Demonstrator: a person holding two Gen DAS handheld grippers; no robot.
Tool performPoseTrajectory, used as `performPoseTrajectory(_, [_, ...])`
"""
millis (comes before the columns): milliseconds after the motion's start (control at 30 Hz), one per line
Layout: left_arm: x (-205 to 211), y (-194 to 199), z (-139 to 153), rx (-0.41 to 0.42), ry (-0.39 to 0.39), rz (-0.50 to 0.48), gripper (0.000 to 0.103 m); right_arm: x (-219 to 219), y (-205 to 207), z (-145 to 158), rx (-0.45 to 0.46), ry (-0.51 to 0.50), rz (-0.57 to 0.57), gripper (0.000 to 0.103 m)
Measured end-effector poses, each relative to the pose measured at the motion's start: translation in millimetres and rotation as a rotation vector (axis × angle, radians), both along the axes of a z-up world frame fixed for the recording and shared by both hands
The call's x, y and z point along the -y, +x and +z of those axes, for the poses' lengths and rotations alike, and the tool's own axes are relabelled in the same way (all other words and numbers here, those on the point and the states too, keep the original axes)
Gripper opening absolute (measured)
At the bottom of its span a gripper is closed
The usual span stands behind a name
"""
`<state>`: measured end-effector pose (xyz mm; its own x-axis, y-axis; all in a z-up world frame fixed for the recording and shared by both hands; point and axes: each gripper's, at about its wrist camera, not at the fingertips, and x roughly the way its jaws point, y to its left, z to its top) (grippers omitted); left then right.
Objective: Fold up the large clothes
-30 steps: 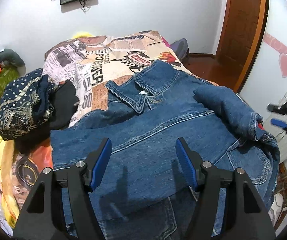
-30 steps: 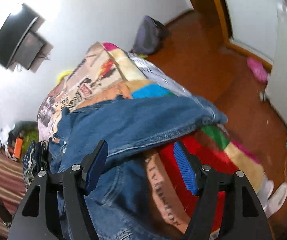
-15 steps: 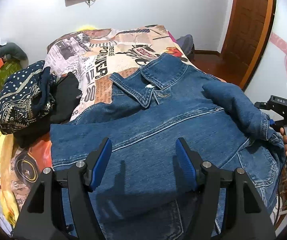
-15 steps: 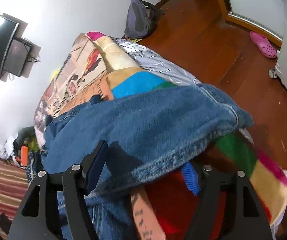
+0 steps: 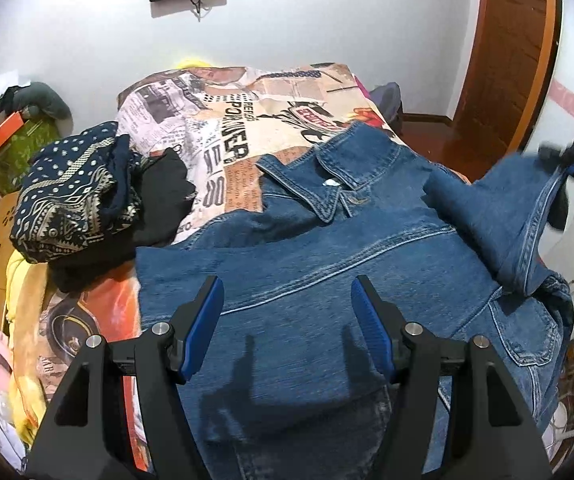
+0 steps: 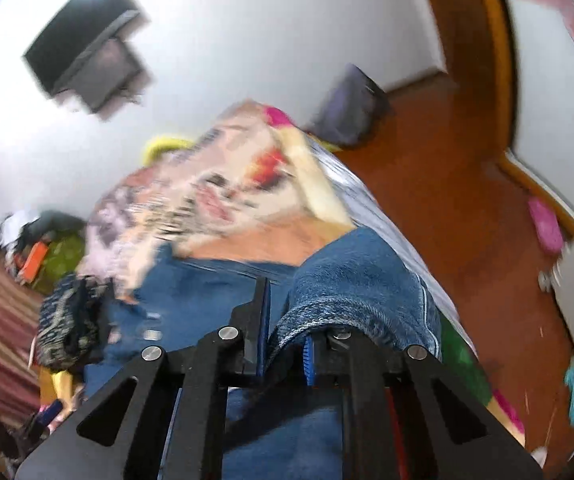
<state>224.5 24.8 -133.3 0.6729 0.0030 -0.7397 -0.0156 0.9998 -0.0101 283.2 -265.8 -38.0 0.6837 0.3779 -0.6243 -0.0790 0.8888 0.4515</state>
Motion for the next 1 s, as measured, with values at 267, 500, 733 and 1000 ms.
performPoseTrajectory(267, [-32, -25, 13, 0.041, -0.02, 0.044, 0.065, -121, -28, 64, 0.173, -0.041, 0.33, 0.011])
performPoseTrajectory(500, [-78, -55, 15, 0.049, -0.025, 0.138, 0.065, -231, -40, 1, 0.014, -0.127, 0.618, 0.011])
performPoseTrajectory(733, [-110, -79, 1, 0.018, -0.044, 0.225, 0.065, -283, -69, -87, -0.197, -0.275, 0.769, 0.012])
performPoseTrajectory(1000, [-104, -80, -1, 0.009, -0.048, 0.222, 0.065, -258, -85, -80, -0.227, -0.345, 0.838, 0.033])
